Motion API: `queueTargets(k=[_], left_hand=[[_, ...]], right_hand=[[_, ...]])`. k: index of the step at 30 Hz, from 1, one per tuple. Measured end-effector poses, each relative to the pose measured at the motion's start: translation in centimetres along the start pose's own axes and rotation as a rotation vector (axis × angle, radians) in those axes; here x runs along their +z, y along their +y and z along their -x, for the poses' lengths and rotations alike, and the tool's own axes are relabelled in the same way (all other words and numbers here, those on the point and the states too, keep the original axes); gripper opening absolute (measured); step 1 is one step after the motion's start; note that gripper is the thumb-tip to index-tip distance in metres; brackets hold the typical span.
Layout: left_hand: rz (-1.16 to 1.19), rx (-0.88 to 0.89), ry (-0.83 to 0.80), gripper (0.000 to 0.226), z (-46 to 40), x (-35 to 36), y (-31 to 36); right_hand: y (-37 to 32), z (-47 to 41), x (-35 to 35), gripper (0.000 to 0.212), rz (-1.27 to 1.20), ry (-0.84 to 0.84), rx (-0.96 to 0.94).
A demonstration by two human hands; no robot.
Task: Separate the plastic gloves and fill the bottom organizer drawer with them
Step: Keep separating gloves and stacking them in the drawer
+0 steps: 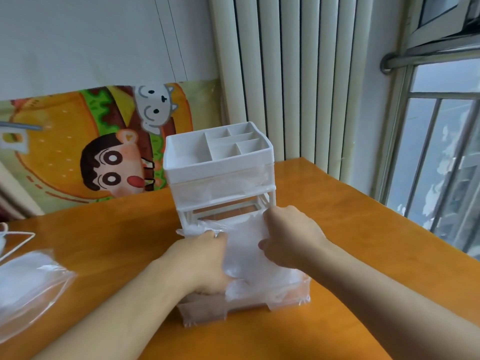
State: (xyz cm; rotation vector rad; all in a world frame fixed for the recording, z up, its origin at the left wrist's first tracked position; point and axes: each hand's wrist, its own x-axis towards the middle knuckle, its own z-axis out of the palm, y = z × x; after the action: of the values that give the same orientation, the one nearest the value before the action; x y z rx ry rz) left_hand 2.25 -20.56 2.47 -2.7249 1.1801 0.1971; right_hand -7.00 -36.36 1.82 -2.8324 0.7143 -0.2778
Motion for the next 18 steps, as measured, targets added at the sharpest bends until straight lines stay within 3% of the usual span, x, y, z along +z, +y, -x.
queueTargets(k=[2, 6, 9, 12, 15, 18], left_hand=[[-0.023, 0.016, -0.059, 0.070, -0.2, 0.0, 0.4], [-0.038, 0.063, -0.116, 0.057, 0.0, -0.2, 1.1], [0.000, 0.076, -0.130, 0.054, 0.0, -0.1, 1.3], [0.056, 0.075, -0.142, 0.057, -0.3, 0.3, 1.2], [0.151, 0.059, -0.125, 0.067, -0.6, 0.8, 1.0], [0.209, 0.059, -0.128, 0.081, -0.7, 1.2, 0.8]], right_hand=[[0.0, 0.1, 0.3, 0.018, 0.063, 0.017, 0.018], [0.6, 0.6, 0.4, 0.062, 0.189, 0.092, 0.033], [-0.1, 1.0, -0.3, 0.060, 0.253, 0.163, -0.212], [-1.9, 1.5, -1.5, 0.033, 0.064, -0.050, -0.281], [-2.4, 1.1, -1.7, 0.053, 0.184, -0.420, -0.178], [-2.1, 0.6, -1.6, 0.069, 0.332, -0.523, -0.137]])
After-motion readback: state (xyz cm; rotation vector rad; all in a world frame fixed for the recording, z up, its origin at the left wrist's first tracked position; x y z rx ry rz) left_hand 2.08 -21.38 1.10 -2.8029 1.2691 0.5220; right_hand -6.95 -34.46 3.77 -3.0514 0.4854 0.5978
